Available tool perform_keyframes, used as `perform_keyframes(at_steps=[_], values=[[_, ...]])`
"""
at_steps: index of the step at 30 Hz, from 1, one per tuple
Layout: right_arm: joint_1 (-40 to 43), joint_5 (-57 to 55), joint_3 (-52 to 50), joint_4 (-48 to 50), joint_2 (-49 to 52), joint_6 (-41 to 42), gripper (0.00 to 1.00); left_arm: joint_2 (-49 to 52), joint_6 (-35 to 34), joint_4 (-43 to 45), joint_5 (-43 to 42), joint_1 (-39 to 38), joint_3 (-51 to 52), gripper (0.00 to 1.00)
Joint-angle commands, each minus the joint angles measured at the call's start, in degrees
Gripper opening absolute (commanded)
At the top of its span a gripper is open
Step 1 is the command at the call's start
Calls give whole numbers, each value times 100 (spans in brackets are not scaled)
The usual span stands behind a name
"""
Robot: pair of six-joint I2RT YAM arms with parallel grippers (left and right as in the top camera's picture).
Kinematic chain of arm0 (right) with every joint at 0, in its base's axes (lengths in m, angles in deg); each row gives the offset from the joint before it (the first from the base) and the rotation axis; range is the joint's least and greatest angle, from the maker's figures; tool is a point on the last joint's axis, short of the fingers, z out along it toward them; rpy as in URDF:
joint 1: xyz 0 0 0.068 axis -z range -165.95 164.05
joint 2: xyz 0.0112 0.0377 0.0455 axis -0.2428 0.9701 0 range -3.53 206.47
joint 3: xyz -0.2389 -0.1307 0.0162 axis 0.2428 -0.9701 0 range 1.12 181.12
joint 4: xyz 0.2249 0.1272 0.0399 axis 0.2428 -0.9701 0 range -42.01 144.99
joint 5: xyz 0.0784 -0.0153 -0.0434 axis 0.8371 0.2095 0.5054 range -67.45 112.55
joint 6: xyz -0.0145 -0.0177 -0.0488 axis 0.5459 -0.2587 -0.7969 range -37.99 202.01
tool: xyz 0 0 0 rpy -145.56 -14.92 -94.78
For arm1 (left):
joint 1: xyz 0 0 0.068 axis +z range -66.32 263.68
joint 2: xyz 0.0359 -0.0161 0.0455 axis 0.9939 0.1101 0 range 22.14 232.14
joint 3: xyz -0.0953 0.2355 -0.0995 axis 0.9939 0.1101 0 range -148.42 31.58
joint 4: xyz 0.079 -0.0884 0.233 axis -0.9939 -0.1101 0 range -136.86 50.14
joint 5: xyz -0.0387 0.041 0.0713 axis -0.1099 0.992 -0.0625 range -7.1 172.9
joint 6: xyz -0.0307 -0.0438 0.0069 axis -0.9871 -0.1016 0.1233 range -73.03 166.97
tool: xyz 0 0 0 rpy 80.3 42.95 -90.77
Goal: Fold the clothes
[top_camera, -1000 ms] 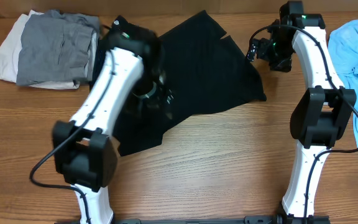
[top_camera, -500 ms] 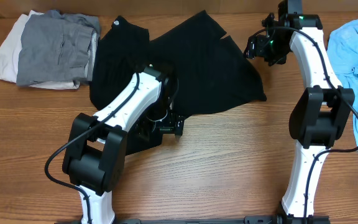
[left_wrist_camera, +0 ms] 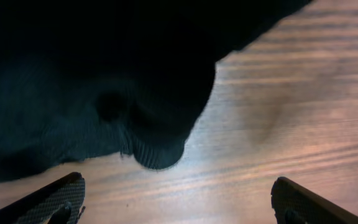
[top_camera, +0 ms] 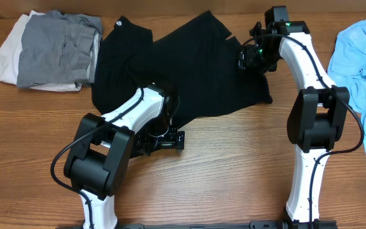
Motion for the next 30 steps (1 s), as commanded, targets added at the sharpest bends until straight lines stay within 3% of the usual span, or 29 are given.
perform_keyframes(at_steps=[1,9,22,30], values=[[-46,22,-35,28,42,-50,81,-37,-149,129,186,37,70,98],[-59,-20,-35,48,278,-46,80,-63,-219,-9,636,39,-210,91],[-142,-17,-35,214,468,-44,69,-323,-289,-190,911,35,-490,93],[-162,-223,-35,177,468,-9,39,-319,-387,199,940,37,-208,93]])
